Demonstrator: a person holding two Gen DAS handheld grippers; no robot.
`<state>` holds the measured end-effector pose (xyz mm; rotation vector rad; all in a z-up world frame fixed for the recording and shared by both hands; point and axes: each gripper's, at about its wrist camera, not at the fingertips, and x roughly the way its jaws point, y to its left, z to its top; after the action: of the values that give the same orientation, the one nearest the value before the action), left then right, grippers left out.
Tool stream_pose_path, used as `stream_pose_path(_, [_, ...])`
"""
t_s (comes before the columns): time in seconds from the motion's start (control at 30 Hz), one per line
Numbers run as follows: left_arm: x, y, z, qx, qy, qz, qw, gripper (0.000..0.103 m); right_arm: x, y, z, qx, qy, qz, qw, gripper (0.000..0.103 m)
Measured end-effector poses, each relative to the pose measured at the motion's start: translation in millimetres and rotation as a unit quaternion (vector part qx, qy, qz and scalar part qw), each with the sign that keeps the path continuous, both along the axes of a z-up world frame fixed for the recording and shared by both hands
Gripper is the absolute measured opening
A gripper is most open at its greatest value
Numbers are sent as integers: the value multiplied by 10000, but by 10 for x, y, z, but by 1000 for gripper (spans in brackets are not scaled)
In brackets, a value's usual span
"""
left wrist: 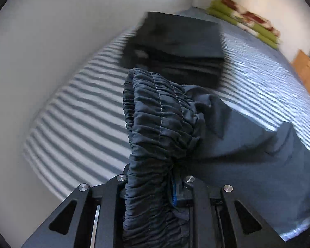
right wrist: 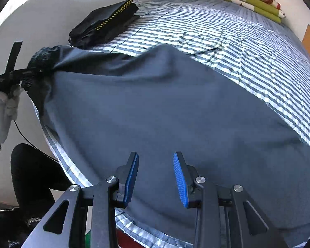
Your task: Organize objects
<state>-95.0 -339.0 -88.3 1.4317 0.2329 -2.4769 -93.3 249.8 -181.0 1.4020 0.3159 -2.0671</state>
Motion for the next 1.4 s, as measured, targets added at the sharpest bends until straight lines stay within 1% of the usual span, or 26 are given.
stream_pose_path(0.03, [8,-88,-25,-106,-170,7,9998,32,0,21,-3,15,9,-20,10000,32])
stream_pose_path(0.07, [-15,-169,-80,-142,-471,-89,9987,36,-3,71,-10,29,6,-71,10000,32])
stream_pose_path(0.1, [17,-250,-99,-177,-612,-88,9979,51,-5,112,-16,39,-6,-117,9999,32])
stream_pose_path(0.13, [46,-311,-86,-269,-650,-3,9975,61,-5,163,-22,60,-19,-178,9998,32])
stream_pose_path(0.2, [139,-405,6,-406,-580,110,9974,68,1,328,-54,92,-74,-343,9993,32])
stream_pose_path(0.3, [289,-425,259,-811,-334,320,9956,68,57,613,-154,151,-279,-592,9977,32])
stream_pose_path(0.37, [276,-348,403,-895,-167,260,9955,68,125,829,-221,301,-322,-766,9961,32])
stream_pose_path(0.47, [254,-8,653,-780,171,-174,9967,68,217,1325,-300,476,-395,-1245,9903,32])
stream_pose_path(0.53, [227,432,756,-562,315,-934,9935,68,236,1749,-267,220,-448,-1787,9826,32])
stream_pose_path(0.57, [236,683,780,-527,369,-1313,9893,68,249,1998,-224,-11,-437,-2130,9761,32])
stream_pose_path(0.6, [242,979,790,-514,407,-1723,9829,68,258,2297,-168,-249,-363,-2573,9653,32])
stream_pose_path(0.63, [250,1319,780,-488,395,-2197,9735,68,260,2517,-131,-388,-288,-2908,9556,32])
stream_pose_path(0.7, [306,1955,731,-409,364,-3081,9498,68,249,3043,-69,-729,-180,-3681,9268,36])
stream_pose_path(0.77, [404,2590,638,-262,252,-3851,9222,68,176,3448,-49,-969,-104,-4142,9049,38])
stream_pose_path(0.87, [599,3294,466,-3,-64,-4671,8842,68,35,3806,-5,-829,159,-4598,8840,44])
stream_pose_path(0.93, [732,3651,363,-5,-188,-5001,8658,68,-65,3913,-14,-805,185,-4689,8794,50])
stream_pose_path(0.97, [769,3811,290,-20,-277,-5150,8567,68,-161,3964,-52,-830,75,-4686,8795,50])
stream_pose_path(1.07, [843,4150,83,-46,-582,-5349,8429,68,-332,4042,-175,-918,-159,-4798,8724,50])
stream_pose_path(1.17, [913,4382,-116,-90,-880,-5496,8308,68,-441,4037,-254,-1096,-292,-4770,8716,49])
stream_pose_path(1.2, [938,4431,-168,-175,-944,-5560,8256,68,-463,4028,-265,-1096,-317,-4766,8717,45])
stream_pose_path(1.23, [1015,4480,-246,-268,-961,-5591,8231,68,-461,4023,-255,-1160,-298,-4740,8723,32])
stream_pose_path(1.27, [1029,4503,-298,-350,-988,-5616,8208,66,-465,4011,-225,-1232,-259,-4651,8763,28])
stream_pose_path(1.3, [999,4515,-361,-355,-1012,-5624,8199,59,-431,3967,-195,-1187,-210,-4599,8797,24])
stream_pose_path(1.33, [979,4520,-399,-327,-1069,-5616,8198,48,-414,3967,-168,-1165,-163,-4575,8814,19])
stream_pose_path(1.37, [939,4520,-420,-317,-1118,-5586,8213,41,-394,3968,-118,-1177,-82,-4527,8838,15])
stream_pose_path(1.4, [923,4514,-445,-341,-1144,-5524,8250,29,-366,3990,-85,-1186,-57,-4509,8846,12])
